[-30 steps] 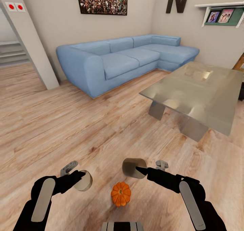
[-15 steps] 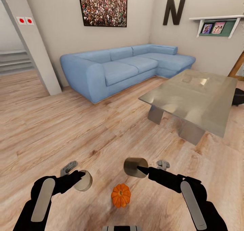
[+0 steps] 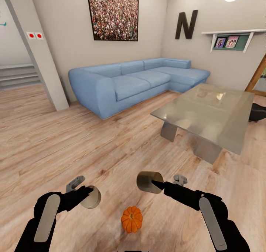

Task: Place each of the two pumpkins and all three candles from the living room inside a cabinet in the living room (use any cabinet), then make sure every cabinet is closed, and position the cauldron so it is next to a table in the living room.

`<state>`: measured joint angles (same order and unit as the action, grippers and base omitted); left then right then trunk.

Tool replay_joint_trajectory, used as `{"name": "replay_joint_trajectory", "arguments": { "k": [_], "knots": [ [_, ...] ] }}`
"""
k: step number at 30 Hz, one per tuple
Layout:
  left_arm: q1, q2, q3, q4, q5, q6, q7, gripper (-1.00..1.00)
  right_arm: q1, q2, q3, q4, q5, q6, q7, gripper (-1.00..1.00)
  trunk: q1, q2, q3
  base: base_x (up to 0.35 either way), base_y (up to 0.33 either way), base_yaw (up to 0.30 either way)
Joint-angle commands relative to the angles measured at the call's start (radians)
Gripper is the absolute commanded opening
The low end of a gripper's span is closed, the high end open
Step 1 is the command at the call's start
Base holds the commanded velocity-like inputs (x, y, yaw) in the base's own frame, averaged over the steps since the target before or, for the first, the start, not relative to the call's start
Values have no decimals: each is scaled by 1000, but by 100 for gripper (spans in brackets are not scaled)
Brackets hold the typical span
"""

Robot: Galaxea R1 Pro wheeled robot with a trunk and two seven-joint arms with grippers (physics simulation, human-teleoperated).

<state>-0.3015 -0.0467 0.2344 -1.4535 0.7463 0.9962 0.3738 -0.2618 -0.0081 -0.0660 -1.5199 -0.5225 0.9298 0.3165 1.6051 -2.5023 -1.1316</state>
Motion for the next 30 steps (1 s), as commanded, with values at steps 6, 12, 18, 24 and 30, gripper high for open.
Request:
{"name": "replay_joint_trajectory", "arguments": {
  "k": [6, 12, 18, 24, 30],
  "knots": [
    [-1, -1, 3, -1, 10, 4, 10, -100, -1, 0, -1, 0, 7, 4, 9, -100, -3, 1, 22, 0, 0, 0],
    [-1, 0, 6, -1, 48, 4, 10, -100, -1, 0, -1, 2, 7, 4, 9, -100, -3, 1, 22, 0, 0, 0],
    [-1, 3, 14, 2, 68, 4, 10, -100, -1, -1, -1, 3, 6, 4, 9, -100, -4, 2, 34, 0, 0, 0],
    [-1, 2, 13, 4, 71, 4, 10, -100, -1, -1, -1, 4, 6, 6, 9, -100, -20, 30, 54, 0, 0, 0],
    [-1, 2, 13, 6, 71, 4, 10, -100, -1, -1, -1, 5, 6, 5, 9, -100, -43, 72, 73, 0, 0, 0]
  ]
}}
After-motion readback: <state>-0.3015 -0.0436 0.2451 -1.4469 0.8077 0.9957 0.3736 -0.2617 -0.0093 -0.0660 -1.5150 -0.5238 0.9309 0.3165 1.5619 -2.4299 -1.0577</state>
